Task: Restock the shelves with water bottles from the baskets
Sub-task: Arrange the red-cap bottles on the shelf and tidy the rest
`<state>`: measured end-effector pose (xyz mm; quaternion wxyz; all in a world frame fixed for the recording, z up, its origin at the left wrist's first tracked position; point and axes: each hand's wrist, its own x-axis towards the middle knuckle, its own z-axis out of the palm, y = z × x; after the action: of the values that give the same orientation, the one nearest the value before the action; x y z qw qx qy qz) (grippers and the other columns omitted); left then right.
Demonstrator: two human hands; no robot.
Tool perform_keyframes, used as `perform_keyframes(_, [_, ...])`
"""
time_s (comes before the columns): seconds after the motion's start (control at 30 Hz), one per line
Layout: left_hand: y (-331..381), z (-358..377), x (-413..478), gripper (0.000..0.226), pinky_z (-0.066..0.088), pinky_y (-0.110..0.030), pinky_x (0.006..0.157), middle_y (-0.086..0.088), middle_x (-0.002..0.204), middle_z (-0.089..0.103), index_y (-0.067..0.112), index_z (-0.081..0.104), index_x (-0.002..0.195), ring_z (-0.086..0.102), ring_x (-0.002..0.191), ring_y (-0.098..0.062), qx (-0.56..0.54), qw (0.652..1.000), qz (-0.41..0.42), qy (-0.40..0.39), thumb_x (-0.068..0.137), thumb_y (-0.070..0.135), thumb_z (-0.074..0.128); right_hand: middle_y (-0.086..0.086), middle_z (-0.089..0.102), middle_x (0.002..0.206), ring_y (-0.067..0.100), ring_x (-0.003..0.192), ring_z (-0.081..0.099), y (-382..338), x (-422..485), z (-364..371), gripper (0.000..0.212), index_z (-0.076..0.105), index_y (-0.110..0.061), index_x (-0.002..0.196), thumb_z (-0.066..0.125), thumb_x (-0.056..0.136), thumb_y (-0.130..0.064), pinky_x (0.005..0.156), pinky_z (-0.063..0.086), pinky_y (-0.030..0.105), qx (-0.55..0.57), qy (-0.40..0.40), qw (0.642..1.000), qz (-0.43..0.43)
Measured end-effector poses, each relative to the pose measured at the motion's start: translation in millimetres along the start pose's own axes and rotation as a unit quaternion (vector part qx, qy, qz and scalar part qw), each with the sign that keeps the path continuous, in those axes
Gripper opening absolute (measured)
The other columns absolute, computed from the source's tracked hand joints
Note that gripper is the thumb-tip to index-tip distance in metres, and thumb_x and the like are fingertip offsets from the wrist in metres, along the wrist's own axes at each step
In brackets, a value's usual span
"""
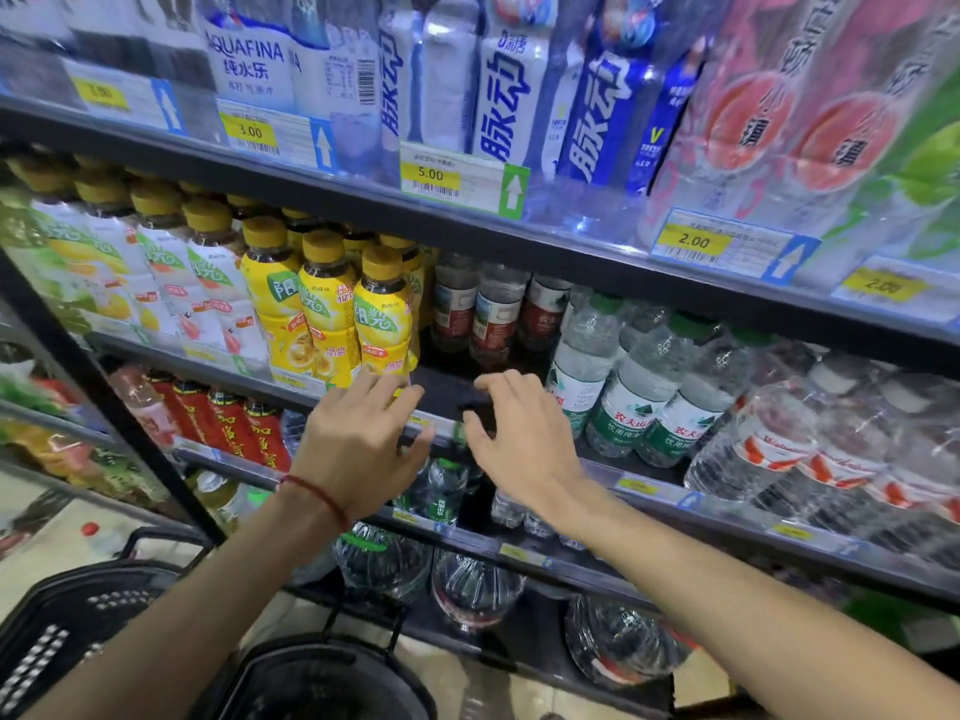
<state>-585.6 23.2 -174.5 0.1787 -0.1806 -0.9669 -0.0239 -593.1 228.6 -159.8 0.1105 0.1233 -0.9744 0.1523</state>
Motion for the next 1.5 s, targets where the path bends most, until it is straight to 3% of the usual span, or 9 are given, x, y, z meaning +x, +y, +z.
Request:
perform_keyframes(0.2, [40, -39, -39, 0.049, 0.051, -0.042, 0.086, -0.004, 0.118, 0.067, 0.017, 0.067, 0.118, 0.061, 0.107, -0.027, 0.010, 0.997, -0.033, -0.071, 0.093, 0.052, 0.044, -0.001, 0.064, 0.101, 0.025, 0.098, 0.059, 14, -68, -29, 0.036, 0.068, -0.017, 0.106, 0.056, 0.092, -0.048, 0.081, 0.049, 0.039, -0.110, -0.016, 0.986, -0.122])
perform_keyframes(0.33, [67, -52, -81, 0.051, 0.047, -0.046, 0.086, -0.008, 0.120, 0.066, 0.014, 0.068, 0.121, 0.060, 0.110, -0.033, 0.008, 0.996, -0.054, -0.063, 0.091, 0.052, 0.052, 0.003, 0.067, 0.106, 0.028, 0.102, 0.061, 21, -111, -44, 0.048, 0.071, -0.013, 0.108, 0.047, 0.097, -0.054, 0.084, 0.051, 0.042, -0.123, -0.038, 0.974, -0.185])
perform_keyframes(0.4, [86, -64, -105, 0.055, 0.046, -0.046, 0.088, -0.006, 0.122, 0.065, 0.016, 0.066, 0.123, 0.059, 0.110, -0.032, 0.024, 0.993, -0.078, -0.080, 0.091, 0.057, 0.048, 0.004, 0.067, 0.109, 0.028, 0.105, 0.059, 23, -130, -45, 0.055, 0.070, -0.014, 0.109, 0.039, 0.098, -0.058, 0.090, 0.048, 0.044, -0.125, -0.061, 0.970, -0.201])
perform_keyframes(0.5, [112, -85, -143, 0.061, 0.045, -0.047, 0.092, -0.005, 0.124, 0.063, 0.018, 0.062, 0.127, 0.057, 0.115, -0.032, 0.051, 0.985, -0.136, -0.092, 0.093, 0.062, 0.038, 0.002, 0.066, 0.112, 0.027, 0.110, 0.058, 22, -155, -44, 0.053, 0.068, -0.016, 0.110, 0.042, 0.096, -0.059, 0.098, 0.045, 0.046, -0.090, -0.074, 0.966, -0.229])
perform_keyframes(0.77, [169, -132, -286, 0.063, 0.046, -0.045, 0.096, -0.004, 0.134, 0.060, 0.023, 0.058, 0.136, 0.054, 0.122, -0.030, 0.083, 0.945, -0.287, -0.134, 0.093, 0.066, 0.040, 0.000, 0.068, 0.110, 0.027, 0.109, 0.062, -19, -229, -33, 0.053, 0.071, -0.020, 0.110, 0.043, 0.095, -0.062, 0.093, 0.048, 0.045, -0.025, -0.108, 0.947, -0.301])
perform_keyframes(1.07, [164, -168, -454, 0.061, 0.049, -0.046, 0.097, -0.006, 0.136, 0.061, 0.021, 0.061, 0.134, 0.054, 0.126, -0.030, 0.090, 0.890, -0.426, -0.132, 0.094, 0.064, 0.045, 0.002, 0.069, 0.109, 0.027, 0.109, 0.061, -138, -310, -7, 0.049, 0.071, -0.019, 0.111, 0.052, 0.090, -0.059, 0.098, 0.045, 0.044, 0.041, -0.093, 0.920, -0.379])
perform_keyframes(1.2, [125, -181, -532, 0.059, 0.049, -0.047, 0.093, -0.008, 0.133, 0.063, 0.018, 0.065, 0.128, 0.058, 0.123, -0.034, 0.088, 0.877, -0.457, -0.120, 0.090, 0.061, 0.050, 0.000, 0.070, 0.118, 0.024, 0.115, 0.061, -214, -350, 23, 0.052, 0.072, -0.019, 0.118, 0.049, 0.092, -0.059, 0.105, 0.043, 0.044, 0.027, -0.131, 0.907, -0.400])
perform_keyframes(1.5, [4, -231, -697, 0.057, 0.047, -0.049, 0.094, -0.008, 0.130, 0.062, 0.015, 0.065, 0.125, 0.055, 0.121, -0.035, 0.087, 0.874, -0.464, -0.114, 0.092, 0.060, 0.051, 0.001, 0.071, 0.113, 0.025, 0.113, 0.062, -394, -420, 73, 0.046, 0.072, -0.019, 0.113, 0.055, 0.092, -0.057, 0.103, 0.044, 0.044, 0.016, -0.142, 0.902, -0.407])
